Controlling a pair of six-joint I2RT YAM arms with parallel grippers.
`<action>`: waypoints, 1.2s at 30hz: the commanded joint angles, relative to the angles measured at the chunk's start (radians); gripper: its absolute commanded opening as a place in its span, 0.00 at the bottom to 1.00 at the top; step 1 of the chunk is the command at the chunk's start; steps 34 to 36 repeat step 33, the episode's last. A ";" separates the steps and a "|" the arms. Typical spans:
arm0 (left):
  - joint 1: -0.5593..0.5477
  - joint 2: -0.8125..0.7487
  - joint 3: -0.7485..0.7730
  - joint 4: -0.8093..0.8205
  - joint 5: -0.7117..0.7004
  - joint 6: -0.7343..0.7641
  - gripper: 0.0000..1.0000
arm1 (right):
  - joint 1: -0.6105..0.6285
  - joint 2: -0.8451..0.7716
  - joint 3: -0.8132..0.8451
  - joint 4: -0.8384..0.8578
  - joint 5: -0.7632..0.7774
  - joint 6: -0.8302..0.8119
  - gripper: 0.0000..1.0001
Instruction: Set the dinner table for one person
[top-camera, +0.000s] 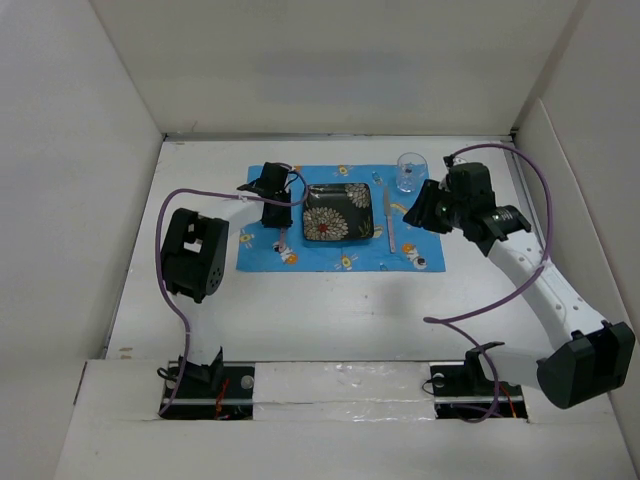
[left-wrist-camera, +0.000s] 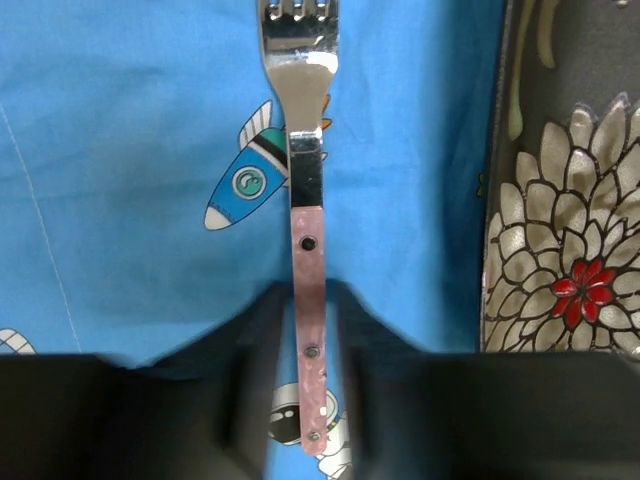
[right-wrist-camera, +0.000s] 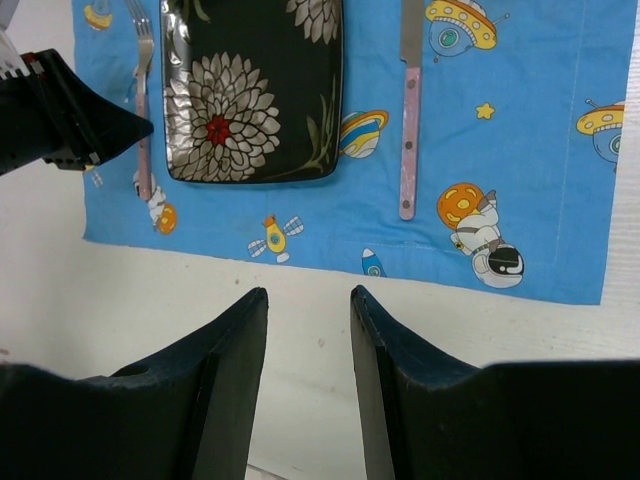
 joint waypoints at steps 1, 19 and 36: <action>0.003 -0.016 0.018 -0.003 0.002 -0.003 0.30 | 0.014 0.010 0.042 0.023 0.017 0.004 0.45; 0.003 -0.568 0.231 -0.195 -0.060 -0.072 0.49 | 0.014 -0.091 0.399 0.061 0.098 0.038 0.00; 0.014 -1.030 0.038 -0.221 -0.544 -0.093 0.71 | -0.090 -0.219 0.326 0.152 0.284 0.105 0.37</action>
